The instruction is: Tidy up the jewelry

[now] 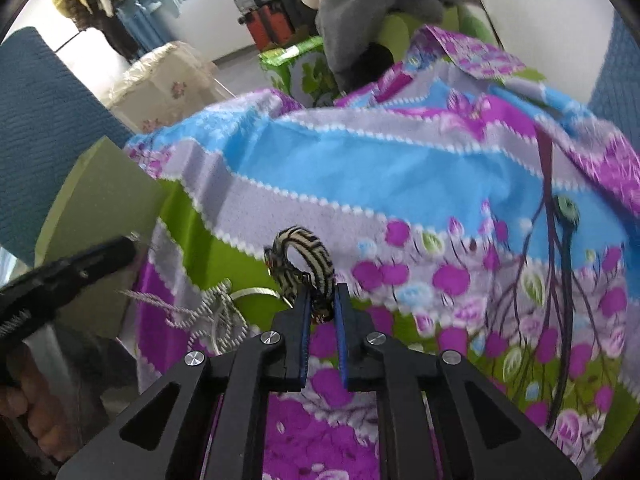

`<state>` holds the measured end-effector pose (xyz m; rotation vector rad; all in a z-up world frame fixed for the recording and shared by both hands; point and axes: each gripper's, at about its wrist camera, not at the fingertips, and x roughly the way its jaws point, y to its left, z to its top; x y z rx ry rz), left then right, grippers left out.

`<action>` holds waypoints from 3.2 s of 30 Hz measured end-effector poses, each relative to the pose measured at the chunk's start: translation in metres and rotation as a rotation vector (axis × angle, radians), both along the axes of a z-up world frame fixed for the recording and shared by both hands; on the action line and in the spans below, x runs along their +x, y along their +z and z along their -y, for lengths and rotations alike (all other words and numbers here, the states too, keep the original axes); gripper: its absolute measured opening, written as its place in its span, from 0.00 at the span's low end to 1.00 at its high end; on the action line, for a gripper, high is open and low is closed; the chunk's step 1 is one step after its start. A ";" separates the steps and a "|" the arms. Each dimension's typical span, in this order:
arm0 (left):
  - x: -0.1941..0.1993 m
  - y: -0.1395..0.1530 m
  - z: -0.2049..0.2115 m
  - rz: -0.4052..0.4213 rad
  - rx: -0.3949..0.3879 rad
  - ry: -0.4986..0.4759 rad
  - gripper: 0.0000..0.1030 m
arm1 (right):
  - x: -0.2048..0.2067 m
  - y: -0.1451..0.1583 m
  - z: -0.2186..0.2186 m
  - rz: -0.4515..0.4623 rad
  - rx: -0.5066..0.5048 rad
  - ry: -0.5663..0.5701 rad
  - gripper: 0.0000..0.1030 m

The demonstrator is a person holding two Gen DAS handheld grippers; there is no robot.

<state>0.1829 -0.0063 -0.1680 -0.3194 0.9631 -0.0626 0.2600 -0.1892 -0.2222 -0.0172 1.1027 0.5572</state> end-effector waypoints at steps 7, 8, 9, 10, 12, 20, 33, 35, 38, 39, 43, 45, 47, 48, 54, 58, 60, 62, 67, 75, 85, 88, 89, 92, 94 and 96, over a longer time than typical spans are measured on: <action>-0.009 0.008 0.001 0.022 -0.003 -0.009 0.03 | -0.005 -0.003 0.008 -0.002 -0.029 -0.028 0.07; -0.010 0.010 0.001 0.025 -0.003 -0.011 0.03 | -0.005 -0.004 0.011 -0.009 -0.027 -0.042 0.07; -0.011 0.010 0.002 0.027 -0.003 -0.012 0.03 | -0.004 -0.006 0.015 -0.023 -0.021 -0.062 0.08; -0.012 0.011 0.002 0.029 -0.003 -0.014 0.03 | -0.004 -0.008 0.019 -0.039 -0.018 -0.082 0.10; -0.012 0.013 0.002 0.031 -0.007 -0.016 0.03 | -0.004 -0.008 0.022 -0.043 -0.029 -0.094 0.10; -0.014 0.016 0.004 0.040 -0.013 -0.021 0.03 | -0.010 0.001 0.025 0.021 -0.054 -0.089 0.26; -0.014 0.015 0.004 0.041 -0.013 -0.021 0.03 | 0.002 -0.011 0.019 -0.023 -0.029 -0.092 0.03; -0.014 0.016 0.004 0.044 -0.016 -0.020 0.03 | -0.002 -0.006 0.017 -0.003 -0.038 -0.085 0.03; -0.016 0.019 0.005 0.050 -0.019 -0.021 0.03 | -0.009 0.008 0.017 0.039 -0.027 -0.082 0.02; -0.016 0.020 0.005 0.052 -0.020 -0.021 0.03 | -0.011 0.014 0.016 0.053 -0.025 -0.083 0.01; -0.021 0.029 0.003 0.068 -0.021 -0.021 0.03 | -0.019 0.035 0.014 0.093 -0.006 -0.082 0.01; -0.023 0.035 -0.001 0.078 -0.021 -0.018 0.03 | -0.024 0.044 0.011 0.114 -0.006 -0.077 0.01; -0.026 0.041 -0.005 0.090 -0.023 -0.013 0.03 | -0.027 0.049 0.009 0.126 -0.015 -0.070 0.01; -0.028 0.043 -0.006 0.095 -0.025 -0.011 0.03 | -0.027 0.049 0.007 0.132 -0.024 -0.067 0.01; -0.037 0.044 -0.011 0.102 -0.033 -0.016 0.03 | -0.016 0.014 0.005 0.041 -0.018 -0.031 0.08; -0.040 0.023 -0.012 0.046 -0.070 -0.032 0.04 | -0.014 0.007 -0.006 0.060 -0.032 0.016 0.12; -0.042 0.011 -0.013 0.013 -0.083 -0.032 0.04 | -0.012 0.004 -0.011 0.065 -0.037 0.032 0.14; -0.044 0.004 -0.013 -0.013 -0.088 -0.024 0.04 | -0.011 0.003 -0.017 0.088 -0.053 0.050 0.22; -0.046 -0.017 -0.011 -0.079 -0.108 -0.022 0.14 | -0.006 -0.004 -0.018 0.092 -0.069 0.059 0.22; -0.046 -0.029 -0.009 -0.096 -0.090 -0.009 0.14 | -0.008 -0.016 -0.023 0.088 -0.101 0.127 0.23; -0.049 -0.049 -0.005 -0.174 -0.032 -0.025 0.22 | -0.011 -0.015 -0.017 0.105 -0.142 0.119 0.05; -0.048 -0.055 -0.004 -0.190 -0.026 -0.031 0.22 | -0.015 -0.014 -0.012 0.093 -0.141 0.110 0.05; -0.048 -0.055 -0.004 -0.189 -0.022 -0.032 0.22 | -0.015 -0.014 -0.010 0.088 -0.140 0.104 0.05; -0.048 -0.049 -0.001 -0.160 -0.028 -0.047 0.22 | -0.017 -0.013 -0.004 0.076 -0.133 0.085 0.05; -0.048 -0.046 0.002 -0.141 -0.034 -0.058 0.21 | -0.018 -0.012 -0.001 0.071 -0.127 0.073 0.05; -0.046 -0.046 0.005 -0.135 -0.040 -0.068 0.15 | -0.018 -0.010 0.001 0.068 -0.116 0.063 0.05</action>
